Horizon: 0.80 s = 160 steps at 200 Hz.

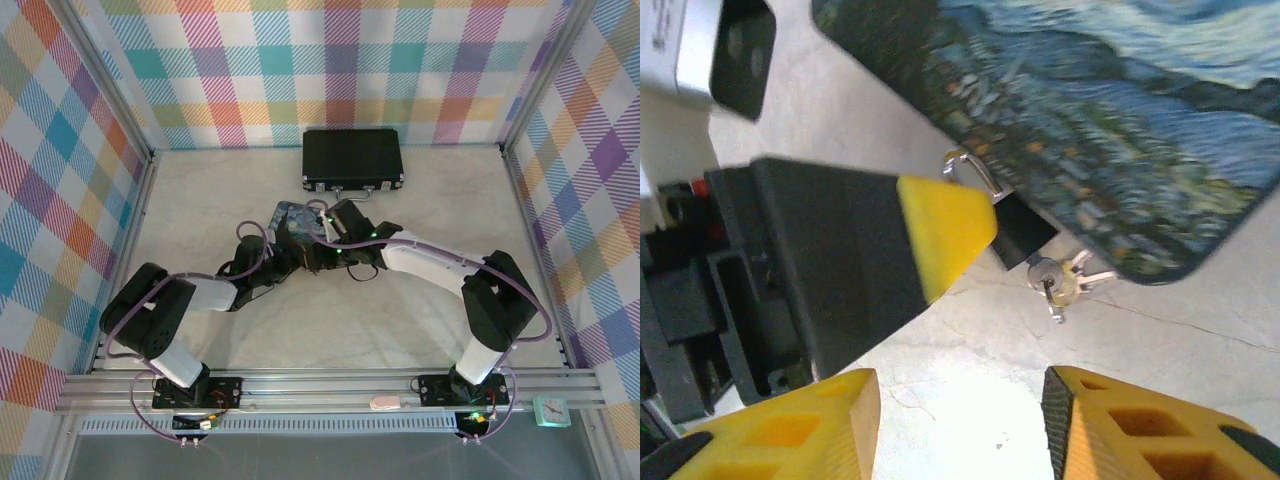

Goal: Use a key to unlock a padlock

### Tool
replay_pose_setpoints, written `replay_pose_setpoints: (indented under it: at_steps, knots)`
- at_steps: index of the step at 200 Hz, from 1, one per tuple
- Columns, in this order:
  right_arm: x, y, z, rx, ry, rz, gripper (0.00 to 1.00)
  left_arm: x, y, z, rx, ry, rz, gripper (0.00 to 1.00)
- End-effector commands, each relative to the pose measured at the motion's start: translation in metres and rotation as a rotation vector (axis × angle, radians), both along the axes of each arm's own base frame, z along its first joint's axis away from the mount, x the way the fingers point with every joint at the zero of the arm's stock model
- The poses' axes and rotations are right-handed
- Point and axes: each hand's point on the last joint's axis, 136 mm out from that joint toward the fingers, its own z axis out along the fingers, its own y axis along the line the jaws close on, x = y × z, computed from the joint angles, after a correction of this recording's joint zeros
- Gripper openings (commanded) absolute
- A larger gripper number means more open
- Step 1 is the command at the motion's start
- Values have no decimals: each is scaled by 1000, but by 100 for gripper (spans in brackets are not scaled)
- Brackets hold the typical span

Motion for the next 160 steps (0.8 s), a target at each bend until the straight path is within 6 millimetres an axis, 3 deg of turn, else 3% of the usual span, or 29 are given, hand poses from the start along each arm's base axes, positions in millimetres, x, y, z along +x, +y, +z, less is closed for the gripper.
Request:
replay_pose_setpoints:
  at_steps: [1, 41, 78, 120, 160]
  knots:
    - [-2, -4, -13, -150, -40, 47, 49, 1, 27, 2, 3, 26, 66, 62]
    - [-8, 18, -29, -286, -97, 144, 53, 4, 70, 13, 58, 28, 146, 68]
    - [1, 28, -49, -444, -171, 198, 55, 16, 102, 21, 81, 33, 211, 71]
    - [15, 39, -66, -569, -294, 239, 56, 34, 105, 29, 13, 4, 242, 71]
    - [29, 37, -84, -633, -361, 236, 56, 42, 100, 38, -30, -26, 239, 69]
